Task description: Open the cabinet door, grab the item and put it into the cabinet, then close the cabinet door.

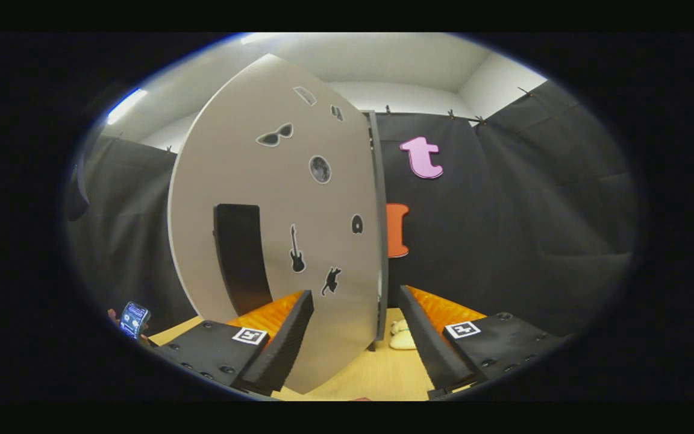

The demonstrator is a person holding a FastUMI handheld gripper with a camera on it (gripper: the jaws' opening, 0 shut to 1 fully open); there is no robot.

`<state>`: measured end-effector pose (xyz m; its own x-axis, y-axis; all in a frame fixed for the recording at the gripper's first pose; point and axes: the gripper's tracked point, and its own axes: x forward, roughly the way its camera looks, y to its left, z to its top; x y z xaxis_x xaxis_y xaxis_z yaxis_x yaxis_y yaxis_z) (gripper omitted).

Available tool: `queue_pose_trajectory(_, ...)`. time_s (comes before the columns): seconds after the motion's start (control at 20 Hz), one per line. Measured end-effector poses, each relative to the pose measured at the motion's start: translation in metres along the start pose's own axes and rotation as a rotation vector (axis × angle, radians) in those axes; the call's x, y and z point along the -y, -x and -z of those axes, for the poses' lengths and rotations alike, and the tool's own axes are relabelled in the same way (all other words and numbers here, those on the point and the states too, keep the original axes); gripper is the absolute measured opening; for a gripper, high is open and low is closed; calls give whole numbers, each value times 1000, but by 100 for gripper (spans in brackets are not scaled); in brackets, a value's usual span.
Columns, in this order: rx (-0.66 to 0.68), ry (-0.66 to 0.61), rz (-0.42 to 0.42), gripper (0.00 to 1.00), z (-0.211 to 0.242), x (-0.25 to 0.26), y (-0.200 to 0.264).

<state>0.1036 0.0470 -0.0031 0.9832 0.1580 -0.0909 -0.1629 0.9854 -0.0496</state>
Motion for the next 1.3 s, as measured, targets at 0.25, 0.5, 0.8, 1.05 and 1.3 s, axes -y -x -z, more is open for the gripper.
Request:
queue_pose_trajectory(0.25,-32,5,-112,93,13,-59,-36)
queue_pose_trajectory(0.5,-62,-11,-218,93,22,-82,-48)
queue_pose_trajectory(0.8,-64,-5,-245,93,22,-76,-22)
queue_pose_trajectory(1.05,-47,-11,-212,93,15,-49,-2)
queue_pose_trajectory(1.3,-33,-15,-160,93,9,-3,44)
